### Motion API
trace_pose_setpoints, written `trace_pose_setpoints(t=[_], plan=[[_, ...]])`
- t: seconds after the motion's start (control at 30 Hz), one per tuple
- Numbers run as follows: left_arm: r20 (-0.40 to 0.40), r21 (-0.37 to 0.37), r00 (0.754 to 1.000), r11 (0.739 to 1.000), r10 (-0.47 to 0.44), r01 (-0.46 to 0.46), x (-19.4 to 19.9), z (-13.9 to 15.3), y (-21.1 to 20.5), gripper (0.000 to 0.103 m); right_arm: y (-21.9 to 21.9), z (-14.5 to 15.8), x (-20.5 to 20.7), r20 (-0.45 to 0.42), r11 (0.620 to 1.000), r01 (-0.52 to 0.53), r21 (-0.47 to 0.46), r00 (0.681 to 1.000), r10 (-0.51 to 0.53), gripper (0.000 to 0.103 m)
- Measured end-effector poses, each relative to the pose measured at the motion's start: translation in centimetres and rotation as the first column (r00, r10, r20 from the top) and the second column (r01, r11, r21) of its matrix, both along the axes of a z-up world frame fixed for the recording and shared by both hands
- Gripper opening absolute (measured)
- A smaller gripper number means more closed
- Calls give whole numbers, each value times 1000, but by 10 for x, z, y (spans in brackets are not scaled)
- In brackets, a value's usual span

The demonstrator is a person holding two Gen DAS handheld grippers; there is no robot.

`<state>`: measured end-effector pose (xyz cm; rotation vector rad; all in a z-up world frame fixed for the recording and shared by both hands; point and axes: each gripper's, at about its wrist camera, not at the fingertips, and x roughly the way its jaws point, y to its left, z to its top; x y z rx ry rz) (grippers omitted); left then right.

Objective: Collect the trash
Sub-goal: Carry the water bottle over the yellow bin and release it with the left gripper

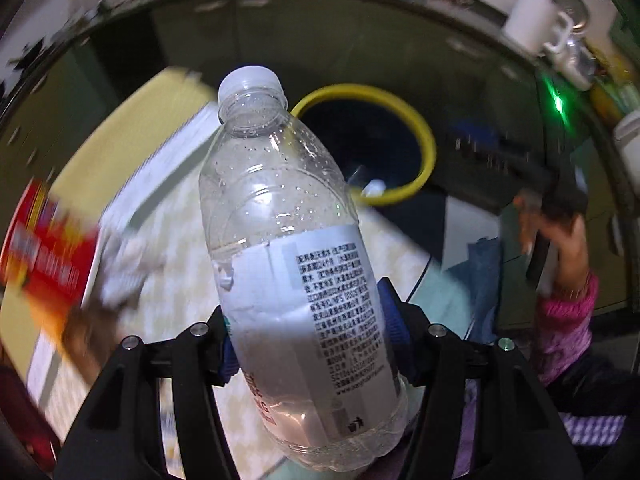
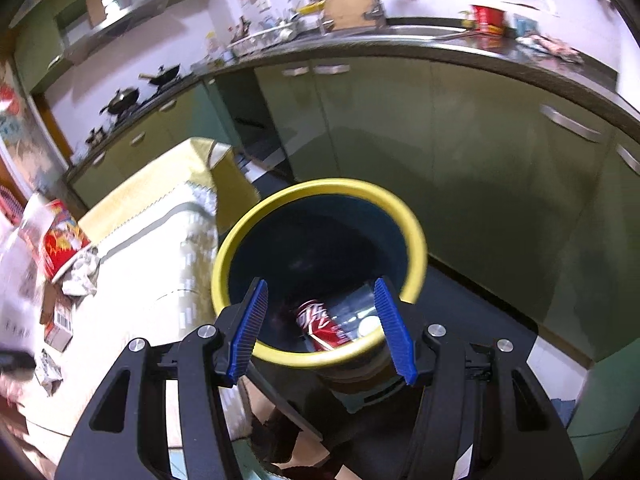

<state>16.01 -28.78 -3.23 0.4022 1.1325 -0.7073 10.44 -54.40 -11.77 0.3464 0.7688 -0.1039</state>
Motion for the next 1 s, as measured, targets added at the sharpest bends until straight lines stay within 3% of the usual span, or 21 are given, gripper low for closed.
trace_pose_setpoints(t=[0.2,0.3,0.53,0.7,0.77,0.83,1.0], plan=[[-61,-62,992,992,-111,108,47,-18,-87,57,-29,6,-28,15,997,70,10,997,-71,56],[-105,-52,985,990,-134,130,67,-41,-126,57,-43,2,-36,3,995,101,17,995,-101,56],[-115,-14,983,989,-146,145,95,-90,-188,57,-61,-17,-39,-35,990,133,49,991,-131,56],[-148,49,983,992,-110,119,108,-121,-201,58,-66,-25,-35,-51,989,134,58,990,-131,56],[-151,65,984,992,-96,106,109,-129,-206,64,-67,-26,-34,-50,989,135,59,990,-132,56],[-137,78,988,993,-76,87,115,-131,-202,71,-66,-24,-33,-47,989,135,58,990,-132,57],[-93,20,994,998,-62,64,109,-104,-177,71,-58,-20,-37,-34,991,126,55,992,-124,57]])
